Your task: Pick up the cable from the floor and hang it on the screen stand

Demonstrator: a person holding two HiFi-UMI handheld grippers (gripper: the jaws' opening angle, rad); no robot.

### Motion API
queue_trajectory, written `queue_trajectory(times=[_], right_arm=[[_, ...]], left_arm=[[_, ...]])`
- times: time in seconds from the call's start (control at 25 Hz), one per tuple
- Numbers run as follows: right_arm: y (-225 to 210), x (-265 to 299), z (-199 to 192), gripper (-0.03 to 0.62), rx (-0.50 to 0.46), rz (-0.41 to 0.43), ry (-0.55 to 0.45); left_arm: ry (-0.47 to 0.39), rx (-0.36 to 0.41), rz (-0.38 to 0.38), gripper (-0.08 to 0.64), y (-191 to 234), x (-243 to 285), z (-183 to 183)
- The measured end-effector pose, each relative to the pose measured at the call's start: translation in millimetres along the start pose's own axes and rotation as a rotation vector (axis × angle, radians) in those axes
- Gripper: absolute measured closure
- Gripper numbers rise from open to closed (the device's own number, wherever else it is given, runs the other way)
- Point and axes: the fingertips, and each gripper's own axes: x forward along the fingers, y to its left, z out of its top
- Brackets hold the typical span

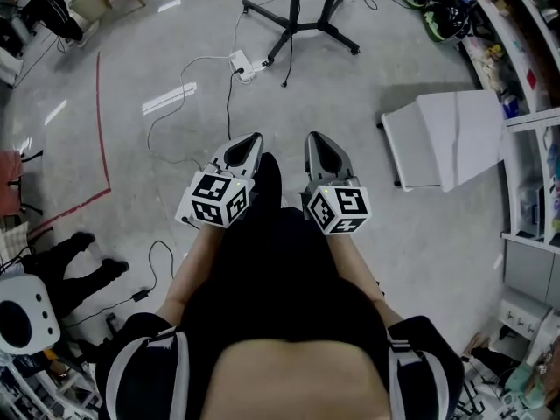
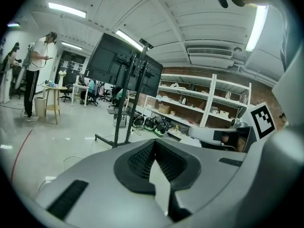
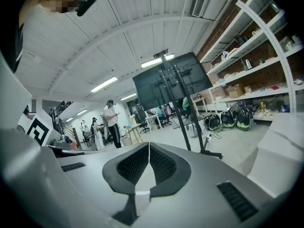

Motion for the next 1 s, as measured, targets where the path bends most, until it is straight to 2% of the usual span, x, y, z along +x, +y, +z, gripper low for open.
queue_trajectory(times=[0.2, 0.56, 1.0], right_arm=[[-10, 11, -1, 0.568, 0.065, -0.014, 0.018], [-21, 43, -3, 0.568, 0.049, -0.017, 0.037], [-35, 114, 12, 0.568, 0.046, -0.016, 0.050]], left_arm=[[-0.006, -0.011, 0.004, 0.552, 4, 11, 5], [-0.001, -0.040, 0.019, 0.552, 29, 32, 8], [0.005, -0.045, -0.008, 0.552, 73, 87, 39]])
